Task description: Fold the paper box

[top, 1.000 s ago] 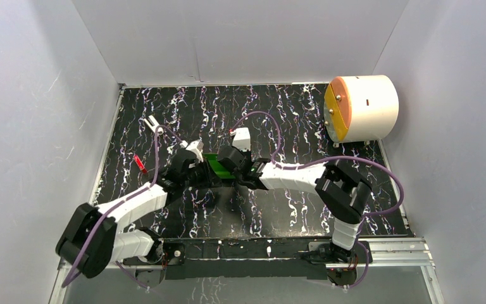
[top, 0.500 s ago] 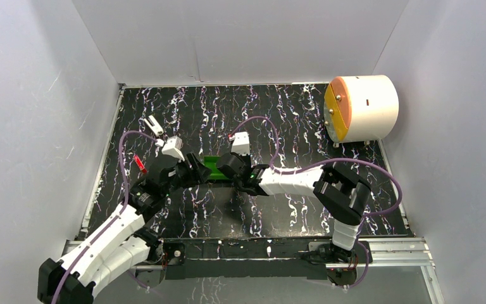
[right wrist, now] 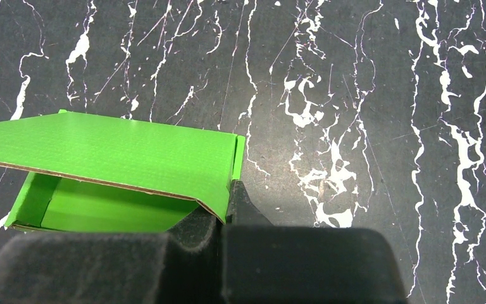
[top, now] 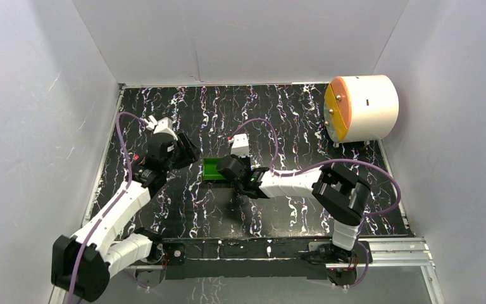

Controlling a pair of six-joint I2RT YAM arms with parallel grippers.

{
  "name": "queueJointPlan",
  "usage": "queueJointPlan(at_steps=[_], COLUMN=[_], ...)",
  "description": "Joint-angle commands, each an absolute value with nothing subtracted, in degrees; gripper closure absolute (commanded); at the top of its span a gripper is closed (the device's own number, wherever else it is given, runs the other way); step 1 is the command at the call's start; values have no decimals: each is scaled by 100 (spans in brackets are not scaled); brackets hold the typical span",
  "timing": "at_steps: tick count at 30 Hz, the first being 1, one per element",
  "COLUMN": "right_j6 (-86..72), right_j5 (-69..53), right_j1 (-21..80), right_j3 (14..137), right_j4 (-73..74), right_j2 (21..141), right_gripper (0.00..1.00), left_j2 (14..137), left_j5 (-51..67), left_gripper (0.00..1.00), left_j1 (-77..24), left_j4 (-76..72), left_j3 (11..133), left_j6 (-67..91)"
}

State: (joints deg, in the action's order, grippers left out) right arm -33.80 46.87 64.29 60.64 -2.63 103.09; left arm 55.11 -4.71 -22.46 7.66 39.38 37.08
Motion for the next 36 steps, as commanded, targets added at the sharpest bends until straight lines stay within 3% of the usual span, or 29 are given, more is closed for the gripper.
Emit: queueJointPlan(at_steps=[1,14,21,36], right_j6=[-3283,-3341,-3287,-3192], right_j5=[4390,4456,4392,4245], right_j1=[6473,6564,6641,6776], right_j3=[5791,5719,5651,5331], right_j4=[527,410,224,372], right_j2=[10642,10717,10733,10468], right_gripper=[99,98,92,45], left_j2=[6128,6648,6614,7077], left_j5=[145,1026,1131,1156], left_gripper=[52,67,68,66], left_j1=[-2058,-2026,-2022,-2024], left_j4=[413,35,-290,-580], left_j3=[4241,3391,2691,2558], left_j6=[3752,4226,4367,4509])
